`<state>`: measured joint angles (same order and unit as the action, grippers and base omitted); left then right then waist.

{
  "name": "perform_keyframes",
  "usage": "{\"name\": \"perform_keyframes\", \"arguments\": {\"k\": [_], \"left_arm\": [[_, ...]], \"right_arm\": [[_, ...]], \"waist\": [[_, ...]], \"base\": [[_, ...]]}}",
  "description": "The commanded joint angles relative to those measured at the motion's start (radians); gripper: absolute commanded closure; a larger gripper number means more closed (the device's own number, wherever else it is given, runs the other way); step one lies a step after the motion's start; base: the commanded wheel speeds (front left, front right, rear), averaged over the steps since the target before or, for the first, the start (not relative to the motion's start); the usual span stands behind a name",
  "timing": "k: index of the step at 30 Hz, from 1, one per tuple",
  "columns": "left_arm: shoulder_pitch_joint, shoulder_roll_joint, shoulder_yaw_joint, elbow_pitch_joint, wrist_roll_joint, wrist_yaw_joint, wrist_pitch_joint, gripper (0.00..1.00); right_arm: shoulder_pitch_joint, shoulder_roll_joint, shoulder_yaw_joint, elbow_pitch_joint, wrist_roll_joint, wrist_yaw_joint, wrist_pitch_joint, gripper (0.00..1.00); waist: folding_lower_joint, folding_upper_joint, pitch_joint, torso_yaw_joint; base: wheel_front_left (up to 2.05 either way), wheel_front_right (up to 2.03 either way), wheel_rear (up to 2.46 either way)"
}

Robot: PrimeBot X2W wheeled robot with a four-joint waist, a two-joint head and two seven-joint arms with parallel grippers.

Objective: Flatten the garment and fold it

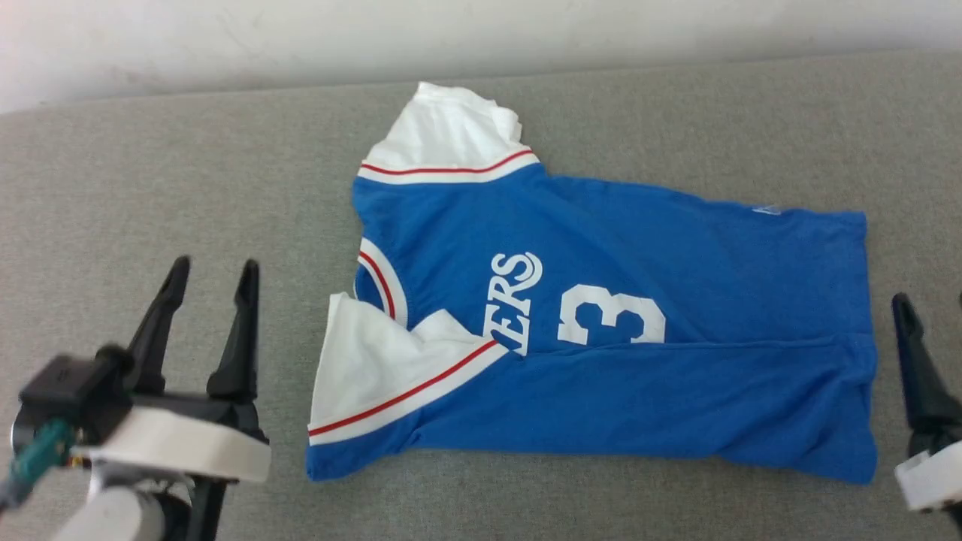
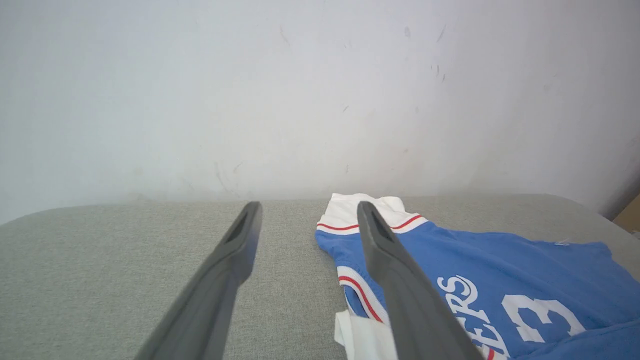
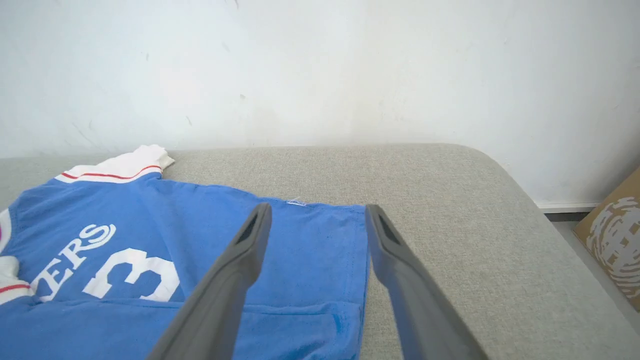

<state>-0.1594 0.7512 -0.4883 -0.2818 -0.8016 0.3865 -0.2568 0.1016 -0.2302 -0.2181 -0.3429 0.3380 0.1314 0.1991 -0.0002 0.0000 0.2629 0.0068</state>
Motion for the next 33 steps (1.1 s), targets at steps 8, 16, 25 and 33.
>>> {"name": "perform_keyframes", "arguments": {"k": [8,16,25,33], "left_arm": [[0.305,-0.224,0.165,-0.073,0.267,0.018,-0.005,0.00],[0.334,-0.257,0.119,-0.014,0.288,-0.061,0.043,0.00],[0.198,-0.181,0.008,0.059,0.231,-0.182,0.352,0.00],[0.179,-0.183,0.001,0.112,0.185,-0.145,0.492,0.00]], "right_arm": [[0.102,0.151,-0.038,0.025,-0.114,-0.001,-0.208,0.00],[0.119,0.175,-0.031,0.056,-0.154,-0.001,-0.250,0.00],[0.093,0.179,-0.002,0.075,-0.163,-0.001,-0.241,0.00],[0.078,0.179,0.008,0.099,-0.160,-0.001,-0.249,0.00]], "waist": [[0.0002,0.0000,-0.079,0.024],[0.0002,0.0000,-0.097,0.025],[0.0002,0.0000,-0.047,0.009],[0.0002,0.0000,0.004,-0.013]], "base": [[0.00,0.00,0.00],[0.00,0.00,0.00],[0.00,0.00,0.00],[0.00,0.00,0.00]]}}
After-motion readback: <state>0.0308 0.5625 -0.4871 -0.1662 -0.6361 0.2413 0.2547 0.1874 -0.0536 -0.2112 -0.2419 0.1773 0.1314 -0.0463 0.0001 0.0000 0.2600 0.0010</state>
